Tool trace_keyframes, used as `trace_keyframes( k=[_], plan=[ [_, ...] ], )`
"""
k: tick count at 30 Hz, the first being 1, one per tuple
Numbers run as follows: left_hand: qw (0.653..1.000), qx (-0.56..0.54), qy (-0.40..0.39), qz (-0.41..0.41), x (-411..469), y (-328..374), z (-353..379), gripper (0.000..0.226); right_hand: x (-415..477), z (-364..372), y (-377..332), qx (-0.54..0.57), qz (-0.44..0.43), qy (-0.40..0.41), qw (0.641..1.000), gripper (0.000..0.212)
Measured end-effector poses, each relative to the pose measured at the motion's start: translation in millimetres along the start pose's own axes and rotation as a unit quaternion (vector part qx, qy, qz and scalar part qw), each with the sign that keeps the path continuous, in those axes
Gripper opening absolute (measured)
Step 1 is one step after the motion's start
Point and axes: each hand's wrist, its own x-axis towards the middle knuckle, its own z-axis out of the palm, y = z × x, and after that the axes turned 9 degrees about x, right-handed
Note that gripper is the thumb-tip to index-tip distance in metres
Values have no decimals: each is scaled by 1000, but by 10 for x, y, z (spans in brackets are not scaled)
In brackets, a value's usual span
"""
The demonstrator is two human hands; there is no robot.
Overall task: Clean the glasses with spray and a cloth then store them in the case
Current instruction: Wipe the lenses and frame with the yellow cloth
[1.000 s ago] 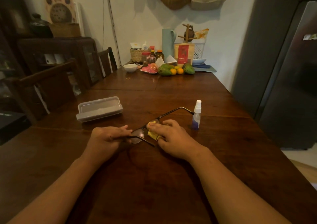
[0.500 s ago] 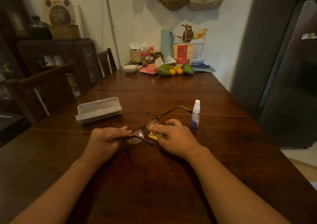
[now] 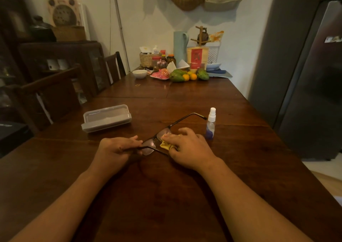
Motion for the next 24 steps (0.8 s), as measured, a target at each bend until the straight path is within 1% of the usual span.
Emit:
trace_keyframes(
  k=[3,7,11,13,15,17,20,24],
  plan=[
    [1000,-3,2,2,-2,-2,-3,33,-13,-17,-1,-28,21,21,999,48],
    [1000,-1,-2,5,-1,4,11,34,-7,44,-58,-15,2,-16,1000,55],
    [1000,-5,3,-8,-3,-9,6,34,-26,33,-25,21,-25,-35,999,55],
    [1000,-6,4,-11,-2,-12,-6,34,-27,16,0,24,-17,-20,999,53],
    [1000,-4,3,-5,-2,-6,-7,34,-23,12,6,5,-1,6,1000,52],
    [1000,0,0,-1,2,4,-2,33,-11,23,-8,-20,7,7,1000,54],
    [1000,-5,3,-5,9,7,7,31,-8,41,-30,-37,-11,-8,999,56],
    [1000,-3,5,-6,1,-4,2,31,-25,37,-54,-24,-30,25,999,56]
  ],
)
